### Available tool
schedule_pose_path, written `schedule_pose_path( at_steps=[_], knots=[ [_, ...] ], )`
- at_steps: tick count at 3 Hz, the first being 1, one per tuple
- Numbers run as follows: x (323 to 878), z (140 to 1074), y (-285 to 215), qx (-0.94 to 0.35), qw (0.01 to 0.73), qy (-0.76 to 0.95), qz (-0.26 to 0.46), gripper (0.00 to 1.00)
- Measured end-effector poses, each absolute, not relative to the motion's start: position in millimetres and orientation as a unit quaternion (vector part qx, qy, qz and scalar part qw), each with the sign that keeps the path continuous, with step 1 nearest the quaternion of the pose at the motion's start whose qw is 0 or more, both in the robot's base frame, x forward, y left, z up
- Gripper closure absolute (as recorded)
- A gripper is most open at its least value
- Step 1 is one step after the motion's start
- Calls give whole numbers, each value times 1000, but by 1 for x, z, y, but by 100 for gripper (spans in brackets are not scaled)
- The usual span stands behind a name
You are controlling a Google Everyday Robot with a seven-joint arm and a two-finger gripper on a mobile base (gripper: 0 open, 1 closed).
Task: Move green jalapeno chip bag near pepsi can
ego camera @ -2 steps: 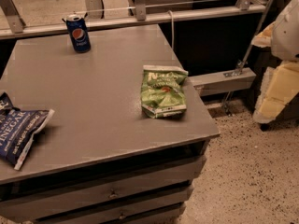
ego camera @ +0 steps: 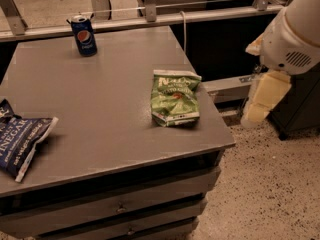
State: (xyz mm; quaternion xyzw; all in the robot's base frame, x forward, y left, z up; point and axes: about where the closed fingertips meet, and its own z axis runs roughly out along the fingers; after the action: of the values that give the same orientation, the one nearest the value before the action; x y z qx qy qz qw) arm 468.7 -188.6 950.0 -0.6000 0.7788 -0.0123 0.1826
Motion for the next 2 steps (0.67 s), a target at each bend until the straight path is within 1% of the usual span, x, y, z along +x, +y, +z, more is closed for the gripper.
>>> schedule_pose_path(
  at_steps=[2],
  knots=[
    [493, 893, -136, -571, 196, 794, 76, 0]
  ],
)
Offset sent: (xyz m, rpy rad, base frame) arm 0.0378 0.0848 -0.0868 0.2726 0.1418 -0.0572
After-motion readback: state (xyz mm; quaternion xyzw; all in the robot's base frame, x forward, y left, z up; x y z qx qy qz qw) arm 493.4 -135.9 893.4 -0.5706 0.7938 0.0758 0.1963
